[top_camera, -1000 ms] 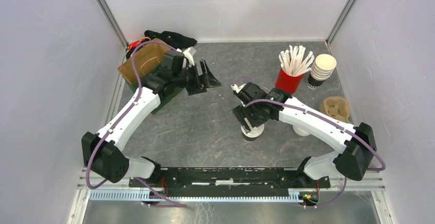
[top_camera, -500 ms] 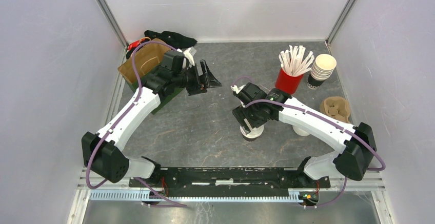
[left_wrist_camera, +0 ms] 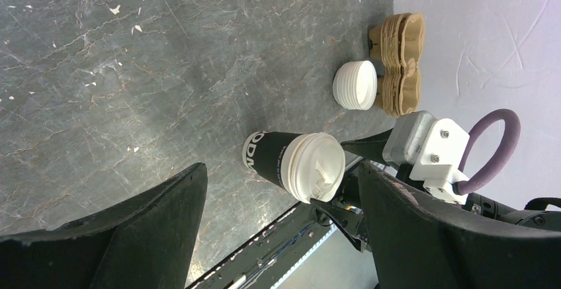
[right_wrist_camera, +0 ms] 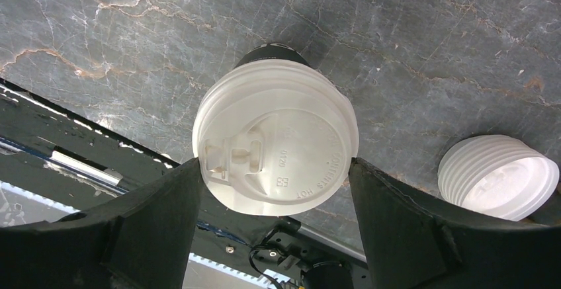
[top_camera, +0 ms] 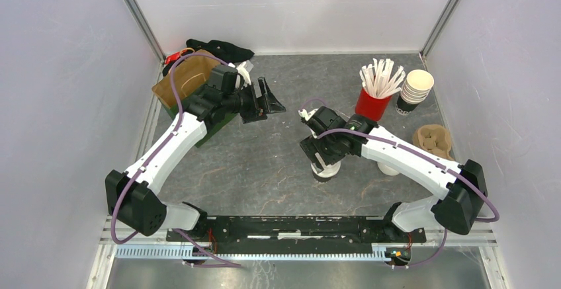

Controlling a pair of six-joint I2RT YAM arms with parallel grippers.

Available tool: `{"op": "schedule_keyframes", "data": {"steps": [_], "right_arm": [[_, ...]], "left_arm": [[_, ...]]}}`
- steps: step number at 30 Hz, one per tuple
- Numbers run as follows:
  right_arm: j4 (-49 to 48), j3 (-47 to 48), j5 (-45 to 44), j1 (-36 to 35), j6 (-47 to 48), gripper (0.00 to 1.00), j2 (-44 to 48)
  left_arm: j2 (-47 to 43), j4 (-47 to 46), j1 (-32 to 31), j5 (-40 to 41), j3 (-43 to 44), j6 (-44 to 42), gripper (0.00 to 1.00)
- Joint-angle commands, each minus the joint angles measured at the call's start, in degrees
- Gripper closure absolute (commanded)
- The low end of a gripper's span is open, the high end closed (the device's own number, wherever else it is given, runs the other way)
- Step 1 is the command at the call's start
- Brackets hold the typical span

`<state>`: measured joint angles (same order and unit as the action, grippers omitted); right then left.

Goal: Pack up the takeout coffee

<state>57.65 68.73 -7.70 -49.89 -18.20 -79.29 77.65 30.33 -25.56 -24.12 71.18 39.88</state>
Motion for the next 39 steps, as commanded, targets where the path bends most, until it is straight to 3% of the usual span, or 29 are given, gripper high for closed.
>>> {"op": "schedule_keyframes", "data": {"steps": [1, 20, 27, 32, 36, 39], "right_arm": [[-1.46, -0.36, -0.83, -0.34, 0.16, 0.14, 0.71], [-2.11, 0.59, -1.51, -0.30, 1.24, 0.12, -0.08], [-0.80, 3.23, -2.21, -0.32, 1.23, 0.02, 0.27], [1.19, 7.01, -2.77, -0.30, 1.18, 0.02, 2.22], [0.88, 5.33, -1.56, 1.92, 1.74, 0.02, 5.67], [-3.95, -0.94, 8.04, 9.08, 3.37, 0.04, 11.41]], "left_arm": [[0.31, -1.38, 0.32, -1.17, 0.54, -1.30, 0.10], [0.82, -1.83, 0.34, -1.37, 0.63, -0.96, 0.10], [1.49, -1.94, 0.26, -3.19, 0.46, -1.12, 0.04], [2.04, -2.36, -0.88, -5.91, 0.37, -0.17, 0.02], [2.53, -2.35, -6.67, -5.44, 0.45, 1.60, 0.07], [3.91, -2.35, -11.64, -5.07, 0.26, 3.58, 0.19]]}}
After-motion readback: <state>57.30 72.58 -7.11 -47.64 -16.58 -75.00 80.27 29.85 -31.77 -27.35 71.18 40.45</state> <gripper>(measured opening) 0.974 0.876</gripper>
